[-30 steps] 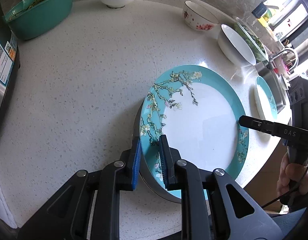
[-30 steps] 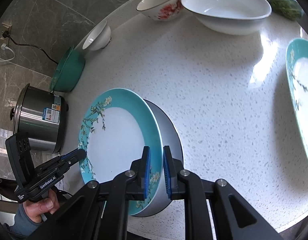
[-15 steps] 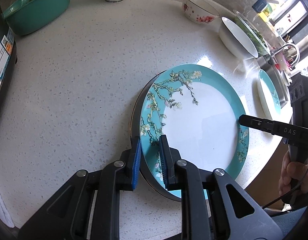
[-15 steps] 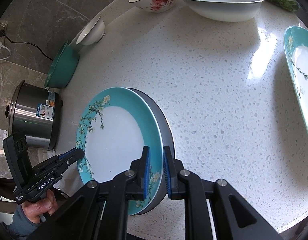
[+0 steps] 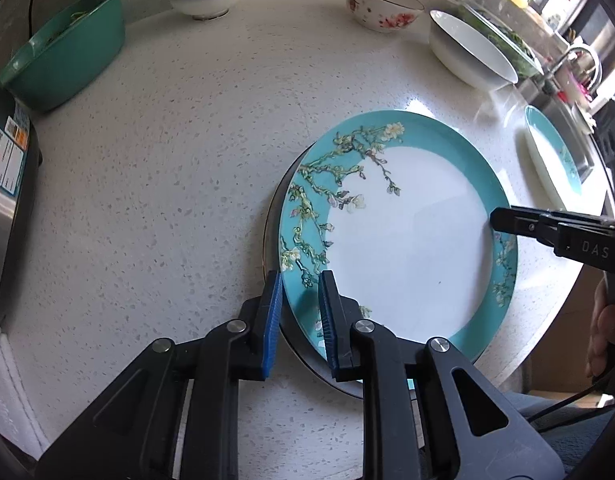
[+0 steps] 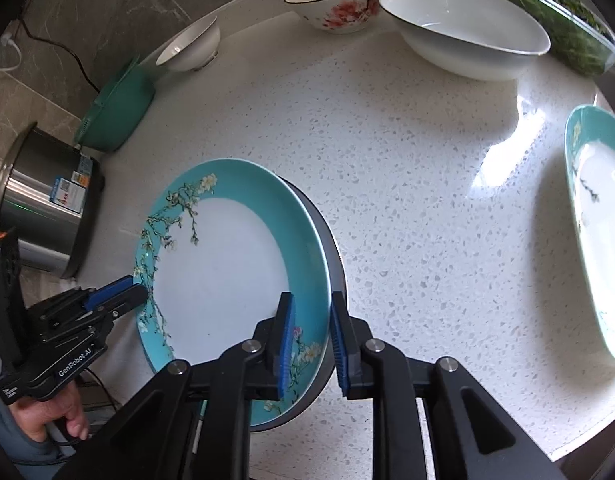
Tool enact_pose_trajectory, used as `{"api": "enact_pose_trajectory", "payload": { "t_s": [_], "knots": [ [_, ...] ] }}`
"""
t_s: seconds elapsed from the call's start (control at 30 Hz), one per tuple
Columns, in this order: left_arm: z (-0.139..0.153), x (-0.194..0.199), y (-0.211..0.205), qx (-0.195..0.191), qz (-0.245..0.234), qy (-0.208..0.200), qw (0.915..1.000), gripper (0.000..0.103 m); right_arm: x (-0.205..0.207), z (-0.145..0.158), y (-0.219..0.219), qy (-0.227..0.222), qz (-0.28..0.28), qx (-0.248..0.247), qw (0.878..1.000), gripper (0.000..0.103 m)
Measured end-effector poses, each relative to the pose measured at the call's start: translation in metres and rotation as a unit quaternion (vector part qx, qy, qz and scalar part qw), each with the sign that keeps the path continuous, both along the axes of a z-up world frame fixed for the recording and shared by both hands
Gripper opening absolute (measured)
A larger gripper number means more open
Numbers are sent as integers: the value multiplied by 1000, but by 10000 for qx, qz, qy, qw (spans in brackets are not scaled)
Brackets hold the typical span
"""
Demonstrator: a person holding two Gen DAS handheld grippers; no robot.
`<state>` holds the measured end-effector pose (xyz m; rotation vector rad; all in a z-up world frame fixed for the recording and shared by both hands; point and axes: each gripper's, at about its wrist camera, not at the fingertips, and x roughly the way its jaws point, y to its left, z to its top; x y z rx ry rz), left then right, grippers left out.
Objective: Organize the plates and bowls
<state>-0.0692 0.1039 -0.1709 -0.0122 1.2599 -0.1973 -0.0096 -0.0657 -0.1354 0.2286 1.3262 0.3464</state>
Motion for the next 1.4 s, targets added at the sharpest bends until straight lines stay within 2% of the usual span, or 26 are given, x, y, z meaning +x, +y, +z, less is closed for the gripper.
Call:
{"api": "enact_pose_trajectory", "payload": {
  "t_s": [0.2, 0.67, 0.77, 0.9, 0.97, 1.0, 1.03, 1.07, 1.1, 1.13, 1.2, 1.27, 1.37, 1.4],
  "knots": [
    [-2, 1, -10, 183, -116, -63, 9997, 17, -1, 3, 17, -135, 169, -436, 9988, 32],
    [-2, -8, -4, 172, -130, -240, 9995, 20, -11, 3, 44, -503, 506, -1189, 9903, 41],
    [-2, -8, -5, 189, -153, -292, 9993, 21, -14, 3, 45, -536, 484, -1190, 9903, 45],
    [0, -7, -1, 69, -60, -283, 9996, 21, -12, 5, 39, -497, 349, -1055, 9926, 45],
    [9, -8, 7, -116, 107, -456, 9988, 23, -12, 14, 32, -579, 236, -864, 9943, 46],
    [16, -8, 10, -190, 189, -574, 9980, 33, -13, 21, 26, -660, 160, -693, 9953, 51],
    [25, -8, 15, -326, 290, -747, 9963, 43, -13, 27, 19, -732, 83, -517, 9959, 56],
    [32, -7, 18, -430, 350, -882, 9946, 69, -14, 36, 8, -841, -28, -224, 9962, 67],
    [40, -7, 21, -568, 403, -1076, 9918, 84, -14, 44, -3, -932, -142, 23, 9955, 76],
    [51, -8, 22, -808, 431, -1319, 9870, 84, -15, 52, -18, -1021, -284, 331, 9938, 78],
    [62, -5, 20, -1212, 437, -1446, 9811, 84, -15, 62, -48, -1089, -517, 899, 9886, 80],
    [65, 4, 9, -1443, 506, -1159, 9814, 84, -14, 69, -81, -1122, -756, 1311, 9821, 82],
    [69, 14, -9, -1970, 702, -973, 9730, 84, -15, 75, -134, -1208, -1011, 1767, 9716, 84],
    [69, 16, -19, -2035, 685, -961, 9719, 84, -16, 76, -155, -1249, -1080, 1830, 9691, 86]
  ]
}}
